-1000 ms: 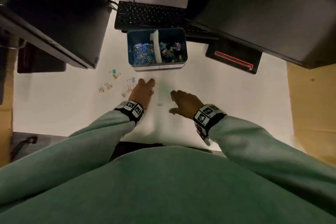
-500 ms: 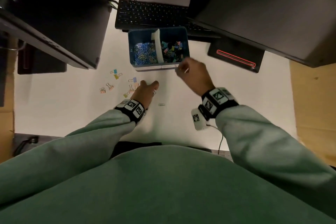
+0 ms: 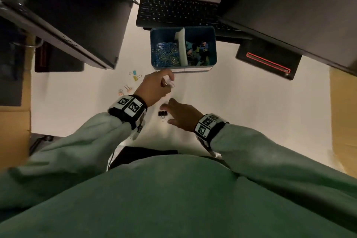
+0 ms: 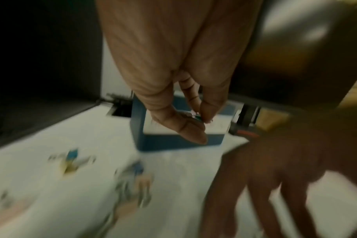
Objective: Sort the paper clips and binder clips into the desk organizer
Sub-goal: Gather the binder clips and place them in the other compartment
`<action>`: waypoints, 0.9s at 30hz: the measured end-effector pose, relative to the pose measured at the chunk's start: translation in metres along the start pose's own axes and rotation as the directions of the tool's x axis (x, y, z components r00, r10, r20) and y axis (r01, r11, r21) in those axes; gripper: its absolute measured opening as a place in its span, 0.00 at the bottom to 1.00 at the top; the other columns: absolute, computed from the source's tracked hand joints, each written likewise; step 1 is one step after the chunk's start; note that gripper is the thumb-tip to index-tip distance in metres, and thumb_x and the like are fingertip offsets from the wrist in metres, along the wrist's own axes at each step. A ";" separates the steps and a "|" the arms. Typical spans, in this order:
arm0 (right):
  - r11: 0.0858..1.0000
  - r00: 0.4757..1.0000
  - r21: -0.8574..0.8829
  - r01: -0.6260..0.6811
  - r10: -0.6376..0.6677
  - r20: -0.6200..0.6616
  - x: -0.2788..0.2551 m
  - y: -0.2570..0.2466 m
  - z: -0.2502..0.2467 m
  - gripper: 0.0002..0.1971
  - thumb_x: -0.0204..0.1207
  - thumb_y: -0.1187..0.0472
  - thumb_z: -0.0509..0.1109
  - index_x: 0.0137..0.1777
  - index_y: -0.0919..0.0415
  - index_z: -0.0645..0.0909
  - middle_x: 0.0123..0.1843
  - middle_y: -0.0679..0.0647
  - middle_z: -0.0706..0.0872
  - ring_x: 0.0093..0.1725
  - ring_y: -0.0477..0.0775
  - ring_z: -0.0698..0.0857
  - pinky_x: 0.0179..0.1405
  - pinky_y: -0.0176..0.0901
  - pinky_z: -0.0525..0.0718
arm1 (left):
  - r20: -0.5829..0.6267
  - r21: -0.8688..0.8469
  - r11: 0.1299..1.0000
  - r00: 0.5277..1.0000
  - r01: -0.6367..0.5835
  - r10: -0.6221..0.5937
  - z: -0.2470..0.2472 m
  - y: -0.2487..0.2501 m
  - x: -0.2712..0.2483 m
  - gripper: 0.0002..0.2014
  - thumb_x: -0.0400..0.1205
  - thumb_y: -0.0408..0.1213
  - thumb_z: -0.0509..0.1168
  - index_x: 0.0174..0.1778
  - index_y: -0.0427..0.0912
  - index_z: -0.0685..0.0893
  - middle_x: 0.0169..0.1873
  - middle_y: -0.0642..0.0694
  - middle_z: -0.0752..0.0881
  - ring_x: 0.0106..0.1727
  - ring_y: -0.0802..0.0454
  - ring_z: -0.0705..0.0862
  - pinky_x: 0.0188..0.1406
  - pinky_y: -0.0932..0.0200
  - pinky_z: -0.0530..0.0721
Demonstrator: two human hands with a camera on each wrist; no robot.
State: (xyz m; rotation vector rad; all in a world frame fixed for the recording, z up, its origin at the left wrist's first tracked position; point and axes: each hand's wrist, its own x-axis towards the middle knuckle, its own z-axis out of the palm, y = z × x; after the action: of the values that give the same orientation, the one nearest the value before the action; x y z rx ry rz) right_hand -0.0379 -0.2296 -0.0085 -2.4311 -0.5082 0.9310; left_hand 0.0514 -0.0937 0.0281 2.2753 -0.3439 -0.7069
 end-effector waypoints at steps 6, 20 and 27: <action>0.994 0.997 -0.080 0.069 -0.067 0.033 0.026 -0.008 0.009 0.18 0.82 0.64 0.62 0.71 0.57 0.74 0.67 0.64 0.75 0.60 0.67 0.81 0.56 0.59 0.83 | -0.062 -0.110 0.969 0.974 -0.222 0.216 -0.010 0.071 0.050 0.08 0.80 0.33 0.67 0.53 0.47 0.80 0.36 0.50 0.83 0.34 0.58 0.82 0.33 0.71 0.83; 0.929 0.676 0.343 -0.141 0.344 -0.651 -0.006 0.050 -0.134 0.16 0.77 0.65 0.70 0.64 0.59 0.77 0.58 0.57 0.77 0.51 0.59 0.83 0.52 0.55 0.84 | -0.366 0.098 0.989 0.928 0.113 -0.070 -0.065 -0.041 0.017 0.07 0.84 0.34 0.60 0.54 0.44 0.81 0.50 0.42 0.83 0.45 0.47 0.84 0.39 0.59 0.80; 0.995 0.896 0.031 -0.092 0.096 -0.433 0.019 -0.024 -0.084 0.21 0.79 0.57 0.70 0.70 0.58 0.71 0.67 0.60 0.73 0.55 0.60 0.83 0.43 0.44 0.79 | -0.243 0.152 0.905 0.902 0.399 -0.357 -0.032 -0.131 -0.022 0.30 0.77 0.43 0.70 0.74 0.47 0.66 0.60 0.33 0.68 0.57 0.37 0.74 0.62 0.49 0.76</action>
State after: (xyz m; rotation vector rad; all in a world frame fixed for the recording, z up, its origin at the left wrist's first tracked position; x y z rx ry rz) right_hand 0.0294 -0.2261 0.0501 -2.5654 -0.2234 0.3953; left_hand 0.0571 0.0259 -0.0367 2.6152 0.1464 -0.6347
